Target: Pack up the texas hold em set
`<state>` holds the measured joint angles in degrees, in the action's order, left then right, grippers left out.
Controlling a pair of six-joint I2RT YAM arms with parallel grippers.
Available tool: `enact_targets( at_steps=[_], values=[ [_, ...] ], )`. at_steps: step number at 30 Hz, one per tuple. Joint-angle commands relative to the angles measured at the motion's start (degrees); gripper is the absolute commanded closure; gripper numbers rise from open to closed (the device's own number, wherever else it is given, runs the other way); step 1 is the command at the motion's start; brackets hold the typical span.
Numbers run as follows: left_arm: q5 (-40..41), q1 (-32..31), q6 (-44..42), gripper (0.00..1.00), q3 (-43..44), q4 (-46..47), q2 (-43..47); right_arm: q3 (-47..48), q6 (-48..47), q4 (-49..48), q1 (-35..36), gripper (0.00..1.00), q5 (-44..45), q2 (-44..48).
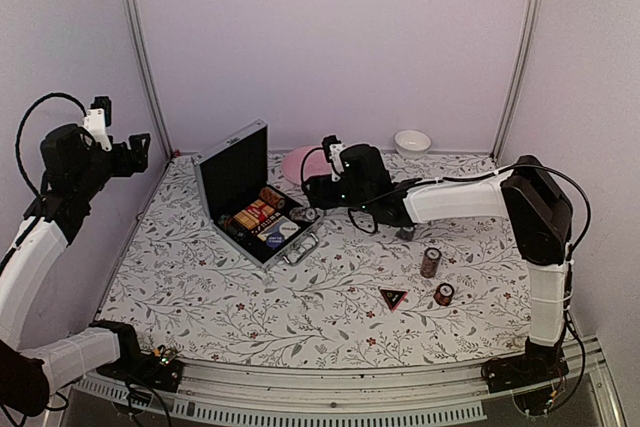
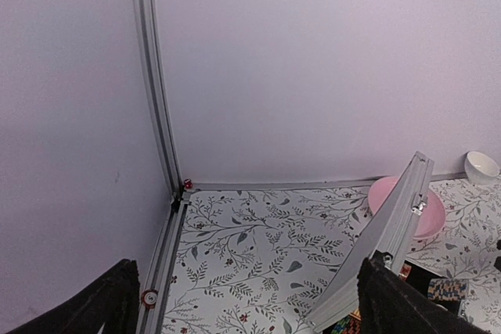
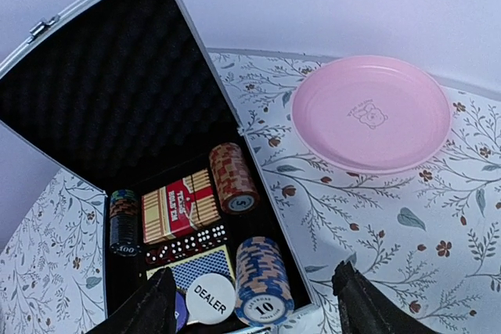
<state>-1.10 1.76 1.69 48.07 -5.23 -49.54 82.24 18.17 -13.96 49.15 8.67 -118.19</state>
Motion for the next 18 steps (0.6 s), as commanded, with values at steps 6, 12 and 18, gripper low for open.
enact_targets(
  at_steps=[6, 12, 18],
  values=[
    [-0.3, -0.5, -0.2, 0.03, -0.4, 1.0, -0.6, 1.7, 14.5, 14.8, -1.6, 0.83, -8.7, 1.3],
    [-0.4, -0.6, -0.2, 0.03, -0.4, 1.1, -0.8, 4.6, 15.0, 14.7, -1.8, 0.91, -11.7, -2.8],
    [0.0, -0.6, -0.3, 0.03, -0.4, 1.0, -0.7, 7.8, 14.5, 15.0, -1.7, 0.91, -12.3, -6.7]
  ],
)
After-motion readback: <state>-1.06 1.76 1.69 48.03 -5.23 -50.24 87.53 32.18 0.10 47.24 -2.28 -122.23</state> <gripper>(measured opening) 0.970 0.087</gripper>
